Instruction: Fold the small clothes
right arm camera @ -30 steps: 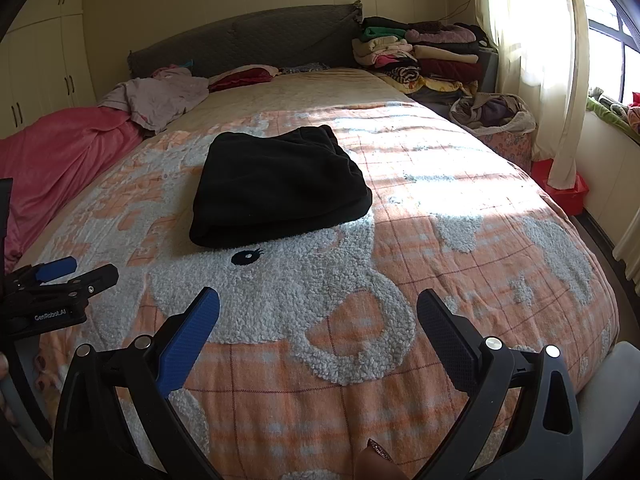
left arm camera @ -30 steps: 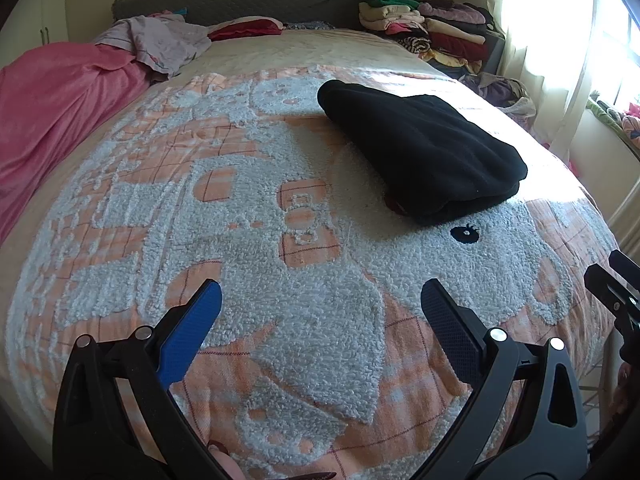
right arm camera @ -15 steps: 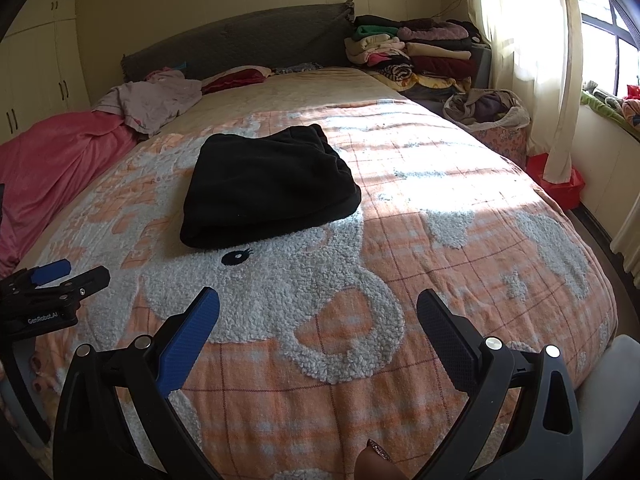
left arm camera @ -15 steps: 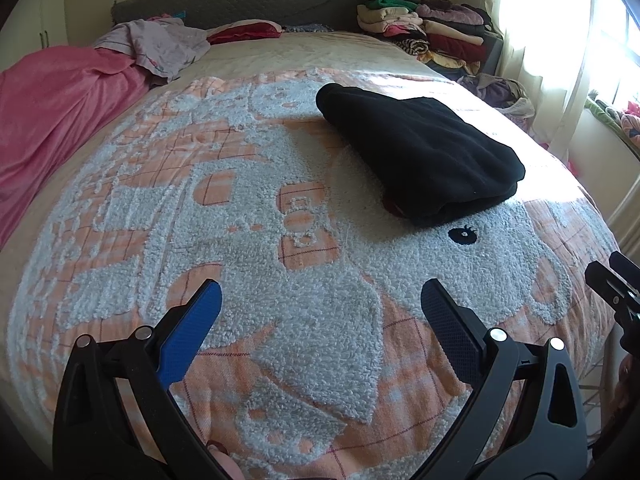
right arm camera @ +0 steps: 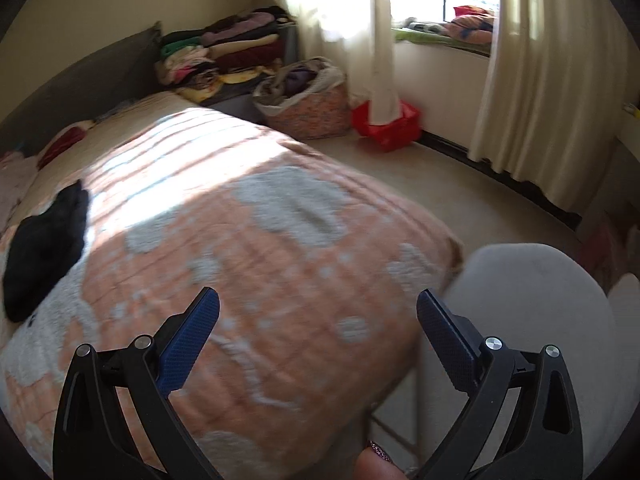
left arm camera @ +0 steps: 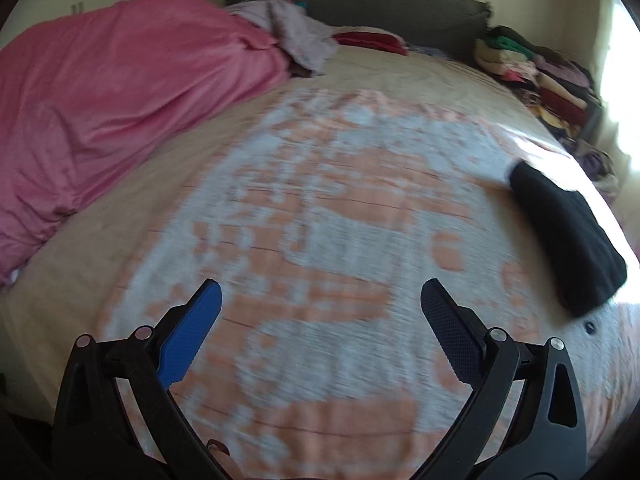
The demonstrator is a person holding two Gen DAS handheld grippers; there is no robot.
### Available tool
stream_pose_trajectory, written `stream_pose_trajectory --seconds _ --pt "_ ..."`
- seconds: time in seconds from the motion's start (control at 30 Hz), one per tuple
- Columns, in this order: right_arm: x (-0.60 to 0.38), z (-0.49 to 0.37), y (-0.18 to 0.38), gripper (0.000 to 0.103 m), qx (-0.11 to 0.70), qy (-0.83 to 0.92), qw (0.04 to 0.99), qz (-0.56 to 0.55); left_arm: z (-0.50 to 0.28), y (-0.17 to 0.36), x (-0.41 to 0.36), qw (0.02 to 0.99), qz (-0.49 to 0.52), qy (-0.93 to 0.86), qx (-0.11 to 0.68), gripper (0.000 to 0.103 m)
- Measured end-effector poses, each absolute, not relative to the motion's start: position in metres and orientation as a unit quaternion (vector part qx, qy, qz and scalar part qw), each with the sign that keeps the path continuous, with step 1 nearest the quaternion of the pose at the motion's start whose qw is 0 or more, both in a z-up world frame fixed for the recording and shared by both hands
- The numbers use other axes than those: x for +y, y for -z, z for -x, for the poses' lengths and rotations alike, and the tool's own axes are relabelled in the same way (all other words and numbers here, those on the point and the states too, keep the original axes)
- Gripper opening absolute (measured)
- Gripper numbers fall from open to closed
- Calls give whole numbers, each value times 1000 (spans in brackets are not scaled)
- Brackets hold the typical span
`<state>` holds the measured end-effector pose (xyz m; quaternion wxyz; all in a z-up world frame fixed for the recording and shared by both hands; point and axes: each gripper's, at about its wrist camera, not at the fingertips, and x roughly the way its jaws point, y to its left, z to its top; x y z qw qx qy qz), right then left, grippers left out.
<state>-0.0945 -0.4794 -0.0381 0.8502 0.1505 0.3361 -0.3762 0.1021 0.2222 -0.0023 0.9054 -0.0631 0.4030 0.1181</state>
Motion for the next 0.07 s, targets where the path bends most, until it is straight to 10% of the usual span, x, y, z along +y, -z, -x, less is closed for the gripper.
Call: stream_pose_trajectory --seconds 0.07 --pt "-541 121 57 98 353 454 801 -165 -115 8 295 888 62 -199 410 94"
